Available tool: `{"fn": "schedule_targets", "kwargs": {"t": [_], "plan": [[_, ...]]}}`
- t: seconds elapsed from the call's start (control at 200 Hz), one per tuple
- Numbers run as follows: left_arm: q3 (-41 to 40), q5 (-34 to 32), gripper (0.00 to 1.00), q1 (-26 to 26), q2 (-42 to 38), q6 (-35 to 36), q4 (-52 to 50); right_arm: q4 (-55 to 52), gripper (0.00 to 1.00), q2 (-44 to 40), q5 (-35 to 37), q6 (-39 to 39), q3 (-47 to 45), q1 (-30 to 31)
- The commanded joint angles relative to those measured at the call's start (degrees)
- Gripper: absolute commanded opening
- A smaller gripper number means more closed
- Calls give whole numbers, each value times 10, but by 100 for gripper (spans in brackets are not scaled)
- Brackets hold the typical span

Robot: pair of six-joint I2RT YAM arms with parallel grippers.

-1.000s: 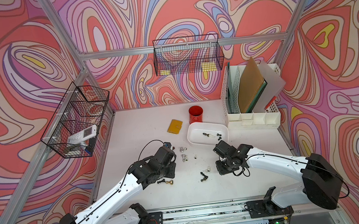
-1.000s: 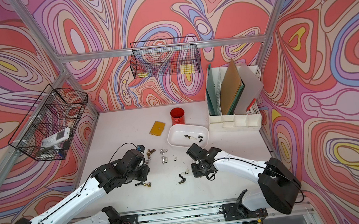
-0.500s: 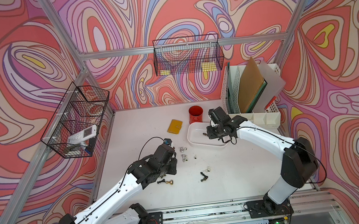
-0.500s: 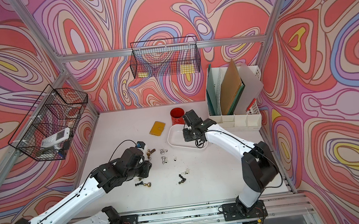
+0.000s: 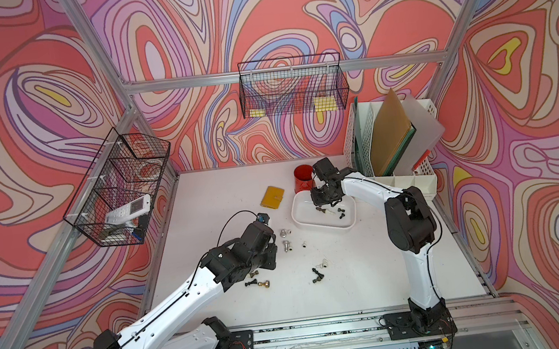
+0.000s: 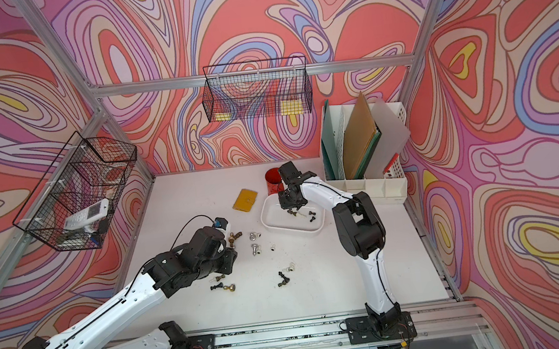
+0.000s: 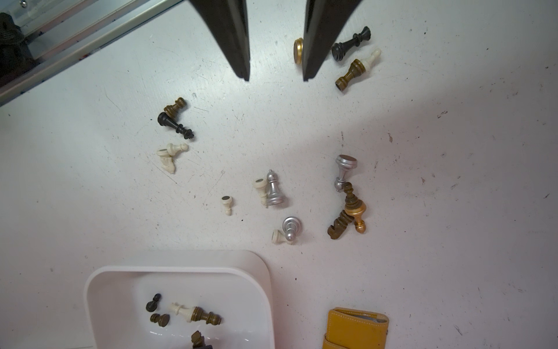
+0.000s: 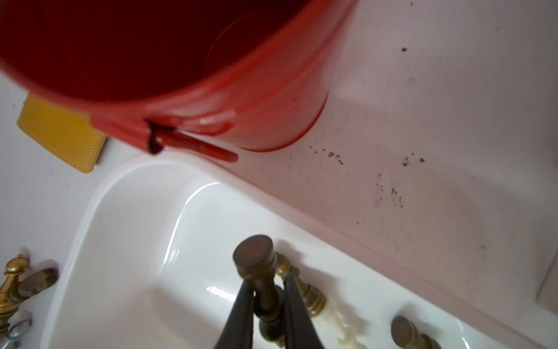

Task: Put the chess pieces into the storage box
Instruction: Place the chess piece in the storage box, then pick up the chess piece at the center of the board.

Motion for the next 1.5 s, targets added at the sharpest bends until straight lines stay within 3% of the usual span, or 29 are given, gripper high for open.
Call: {"fn": "schedule_targets", "kwargs": {"t": [0.0, 0.315, 0.676, 0.861, 0.946, 1.026, 1.157, 1.252, 1.357, 1.497], "plan": [[5, -7, 35, 0, 6, 10, 0, -6, 11, 25, -15, -9, 30, 0], [6, -7, 35, 0, -1, 11, -4, -19, 26, 7, -25, -5, 44, 0], [31, 2, 35, 1, -7, 49, -17, 27, 26, -195, -49, 16, -61, 0], [8, 38, 35, 0, -20, 81, 4, 67, 26, -308, -58, 16, -164, 0], [4, 23, 35, -1, -28, 84, -10, 98, 26, -358, -60, 17, -225, 0], [2, 0, 35, -1, -33, 50, -29, 119, 26, -397, -58, 22, -273, 0], [-9, 24, 35, -1, -26, -14, -65, 139, 26, -430, -56, 29, -324, 1], [-28, 26, 36, -1, -9, -110, -91, 149, 27, -434, -67, 35, -341, 1], [-77, 74, 37, -4, 7, -197, -51, 162, 27, -427, -90, 44, -348, 1], [-143, 45, 38, -13, 0, -288, 14, 182, 27, -426, -99, 51, -359, 0]]}}
